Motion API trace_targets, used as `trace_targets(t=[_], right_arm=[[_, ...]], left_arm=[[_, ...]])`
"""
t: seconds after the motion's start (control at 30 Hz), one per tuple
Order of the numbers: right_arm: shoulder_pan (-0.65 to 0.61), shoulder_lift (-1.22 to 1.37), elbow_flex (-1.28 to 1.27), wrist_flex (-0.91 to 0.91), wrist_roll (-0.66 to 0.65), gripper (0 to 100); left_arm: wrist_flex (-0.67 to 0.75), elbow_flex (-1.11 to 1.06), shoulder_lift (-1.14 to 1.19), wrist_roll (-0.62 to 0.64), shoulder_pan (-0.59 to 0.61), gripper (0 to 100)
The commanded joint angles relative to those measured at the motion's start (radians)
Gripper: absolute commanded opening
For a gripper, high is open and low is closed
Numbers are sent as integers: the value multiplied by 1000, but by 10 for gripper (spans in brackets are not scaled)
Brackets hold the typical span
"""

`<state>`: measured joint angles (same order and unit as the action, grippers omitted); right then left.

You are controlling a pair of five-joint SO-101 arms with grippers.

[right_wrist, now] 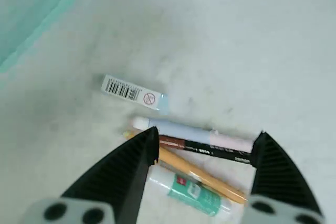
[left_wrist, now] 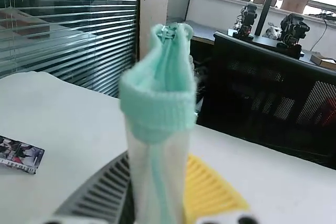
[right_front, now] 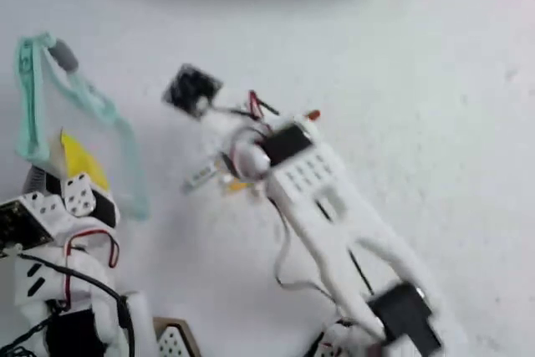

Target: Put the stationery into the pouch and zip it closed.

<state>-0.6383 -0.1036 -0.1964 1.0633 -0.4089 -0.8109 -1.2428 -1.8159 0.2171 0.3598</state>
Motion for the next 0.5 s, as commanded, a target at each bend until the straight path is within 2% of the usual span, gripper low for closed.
trace_targets(t=[0.0, 0.17, 0.33, 0.47], right_arm=[[-61, 151, 169, -13, 87, 269], [-160, 315, 221, -19, 69, 269], [-171, 444, 224, -131, 72, 269], [-199, 518, 224, -171, 69, 269]], left_arm=[[57, 3, -16, 15, 10, 23], [44, 0, -16, 15, 35, 23], [25, 6, -16, 17, 116, 23], [25, 5, -16, 17, 114, 23]])
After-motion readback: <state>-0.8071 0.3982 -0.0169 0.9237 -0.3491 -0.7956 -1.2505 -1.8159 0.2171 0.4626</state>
